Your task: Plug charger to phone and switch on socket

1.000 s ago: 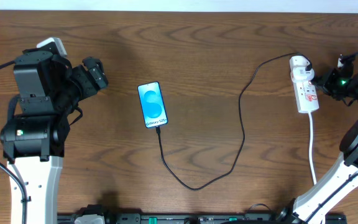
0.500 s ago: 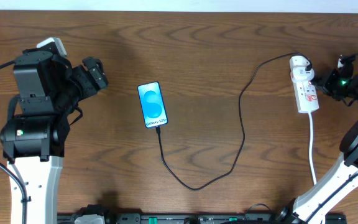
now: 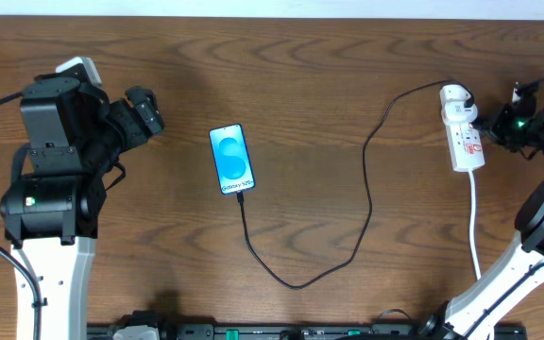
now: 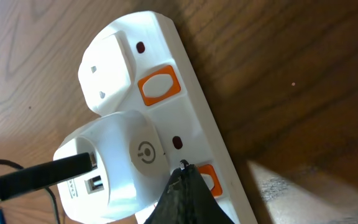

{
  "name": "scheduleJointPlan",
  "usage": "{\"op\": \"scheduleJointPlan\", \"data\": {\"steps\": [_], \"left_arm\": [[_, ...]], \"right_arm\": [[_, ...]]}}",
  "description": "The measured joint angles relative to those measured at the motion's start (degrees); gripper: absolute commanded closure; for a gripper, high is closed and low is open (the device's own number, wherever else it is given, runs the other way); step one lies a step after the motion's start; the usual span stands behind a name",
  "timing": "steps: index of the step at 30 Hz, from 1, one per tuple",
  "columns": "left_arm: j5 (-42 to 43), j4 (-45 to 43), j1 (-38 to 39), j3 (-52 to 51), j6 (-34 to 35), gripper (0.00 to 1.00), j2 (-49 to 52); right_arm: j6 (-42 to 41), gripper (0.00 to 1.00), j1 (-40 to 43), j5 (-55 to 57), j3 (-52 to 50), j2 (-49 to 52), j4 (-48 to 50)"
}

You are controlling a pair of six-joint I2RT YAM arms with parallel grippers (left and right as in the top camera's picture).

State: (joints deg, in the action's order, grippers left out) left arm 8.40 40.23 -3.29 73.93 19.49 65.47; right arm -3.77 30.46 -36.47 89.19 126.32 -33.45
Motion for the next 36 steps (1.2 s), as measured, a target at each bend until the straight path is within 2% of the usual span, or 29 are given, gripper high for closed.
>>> {"op": "scheduleJointPlan", "data": {"steps": [36], "left_arm": [[0.0, 0.0, 0.0, 0.0, 0.0, 0.07, 0.0]], "right_arm": [[0.1, 0.99, -2.8, 7.4, 0.2, -1.2, -0.9]]}}
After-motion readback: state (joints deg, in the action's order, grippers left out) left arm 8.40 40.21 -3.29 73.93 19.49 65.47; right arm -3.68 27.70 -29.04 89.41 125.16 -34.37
